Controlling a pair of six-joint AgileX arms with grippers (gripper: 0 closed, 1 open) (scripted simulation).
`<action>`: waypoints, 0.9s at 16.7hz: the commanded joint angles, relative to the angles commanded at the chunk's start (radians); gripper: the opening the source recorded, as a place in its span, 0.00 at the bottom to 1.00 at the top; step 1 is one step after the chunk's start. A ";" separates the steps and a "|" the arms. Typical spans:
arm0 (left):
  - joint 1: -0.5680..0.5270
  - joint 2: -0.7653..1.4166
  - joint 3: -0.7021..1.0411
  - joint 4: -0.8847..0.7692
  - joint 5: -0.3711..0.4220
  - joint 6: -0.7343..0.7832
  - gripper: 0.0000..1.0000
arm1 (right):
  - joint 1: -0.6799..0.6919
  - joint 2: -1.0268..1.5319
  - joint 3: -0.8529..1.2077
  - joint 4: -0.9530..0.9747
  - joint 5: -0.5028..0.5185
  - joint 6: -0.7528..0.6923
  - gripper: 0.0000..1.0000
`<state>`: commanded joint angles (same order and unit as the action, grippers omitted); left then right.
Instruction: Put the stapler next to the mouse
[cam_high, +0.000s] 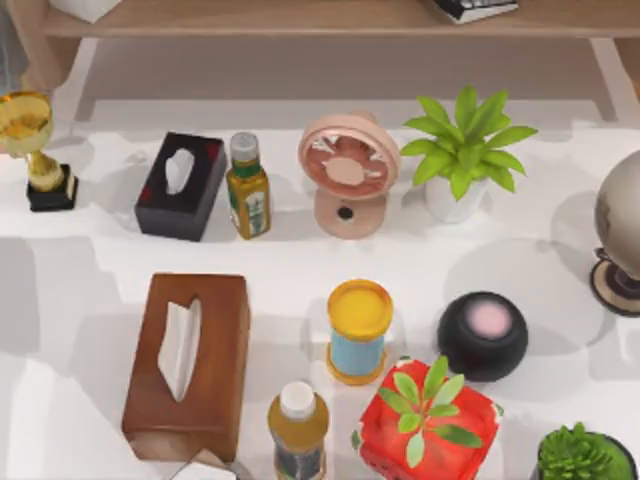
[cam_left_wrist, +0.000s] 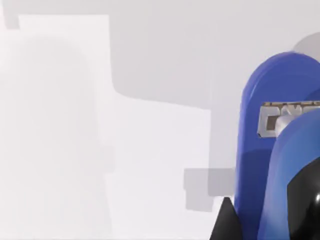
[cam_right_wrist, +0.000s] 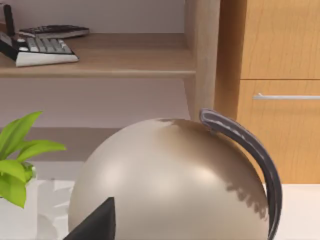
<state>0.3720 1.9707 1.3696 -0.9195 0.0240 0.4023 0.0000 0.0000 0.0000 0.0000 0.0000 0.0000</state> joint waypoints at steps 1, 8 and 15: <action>0.005 0.013 -0.010 0.011 -0.003 -0.003 0.00 | 0.000 0.000 0.000 0.000 0.000 0.000 1.00; 0.012 0.042 -0.038 0.025 -0.007 -0.007 0.00 | 0.000 0.000 0.000 0.000 0.000 0.000 1.00; 0.012 0.042 -0.038 0.025 -0.007 -0.007 0.53 | 0.000 0.000 0.000 0.000 0.000 0.000 1.00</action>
<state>0.3839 2.0130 1.3317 -0.8940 0.0168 0.3949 0.0000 0.0000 0.0000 0.0000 0.0000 0.0000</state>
